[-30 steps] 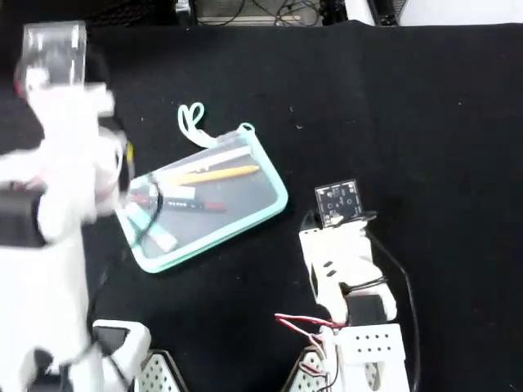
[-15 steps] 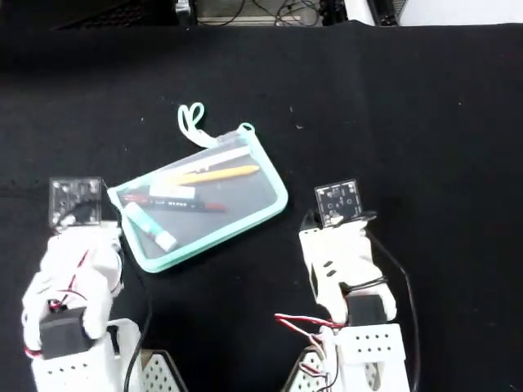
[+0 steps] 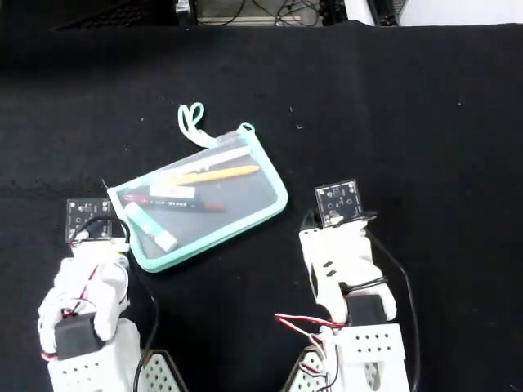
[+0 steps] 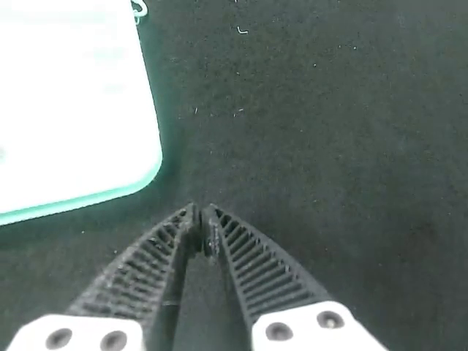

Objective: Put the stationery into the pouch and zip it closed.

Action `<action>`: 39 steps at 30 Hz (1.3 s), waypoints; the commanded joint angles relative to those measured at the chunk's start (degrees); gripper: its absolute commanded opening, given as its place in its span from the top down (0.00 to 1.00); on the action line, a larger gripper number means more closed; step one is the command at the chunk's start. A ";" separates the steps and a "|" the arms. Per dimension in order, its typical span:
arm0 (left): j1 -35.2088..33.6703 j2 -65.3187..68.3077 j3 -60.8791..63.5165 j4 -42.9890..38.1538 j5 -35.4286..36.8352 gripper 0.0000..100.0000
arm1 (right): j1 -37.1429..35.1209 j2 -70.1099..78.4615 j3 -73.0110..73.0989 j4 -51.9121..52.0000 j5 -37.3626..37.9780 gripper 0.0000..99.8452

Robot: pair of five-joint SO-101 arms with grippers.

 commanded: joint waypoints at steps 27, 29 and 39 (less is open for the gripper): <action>-0.22 -1.67 10.42 -3.87 -0.53 0.95 | -0.79 -19.82 -0.66 36.13 0.00 0.99; -0.22 -1.67 10.42 -3.87 -0.53 0.95 | -0.79 -19.82 -0.66 36.13 0.00 0.99; -0.22 -1.67 10.42 -3.87 -0.53 0.95 | -0.79 -19.82 -0.66 36.13 0.00 0.99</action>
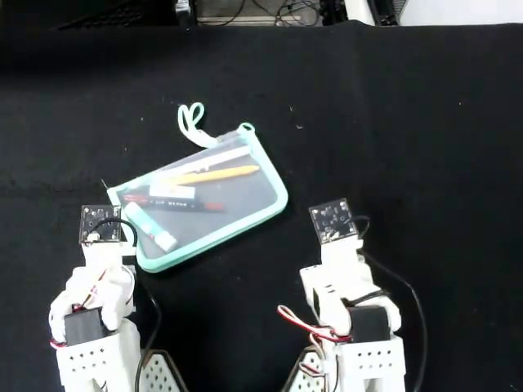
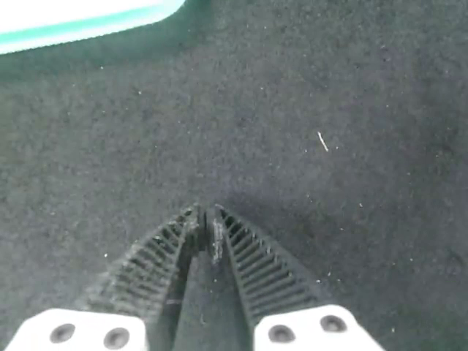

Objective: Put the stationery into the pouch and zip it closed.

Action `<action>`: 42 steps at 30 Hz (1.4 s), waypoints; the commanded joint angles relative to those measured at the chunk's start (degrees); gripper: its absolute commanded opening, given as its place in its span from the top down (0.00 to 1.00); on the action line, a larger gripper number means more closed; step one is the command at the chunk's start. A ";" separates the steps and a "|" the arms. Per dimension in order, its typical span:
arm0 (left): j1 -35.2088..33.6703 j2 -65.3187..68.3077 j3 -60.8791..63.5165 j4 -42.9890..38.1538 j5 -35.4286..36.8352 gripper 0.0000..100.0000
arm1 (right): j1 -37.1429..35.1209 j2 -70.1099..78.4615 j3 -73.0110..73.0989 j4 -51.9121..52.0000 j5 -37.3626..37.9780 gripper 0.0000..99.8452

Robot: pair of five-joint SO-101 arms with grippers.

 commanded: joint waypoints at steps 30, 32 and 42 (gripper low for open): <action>-0.31 -0.26 0.92 -0.88 -0.35 0.95 | 14.24 -4.35 -0.48 0.35 -0.09 0.99; -0.31 -0.26 0.92 -0.88 -0.35 0.95 | 15.03 -4.35 -0.48 0.35 -0.09 0.99; -0.31 -0.26 0.92 -0.88 -0.35 0.95 | 8.70 -4.35 -0.48 0.35 -0.09 0.99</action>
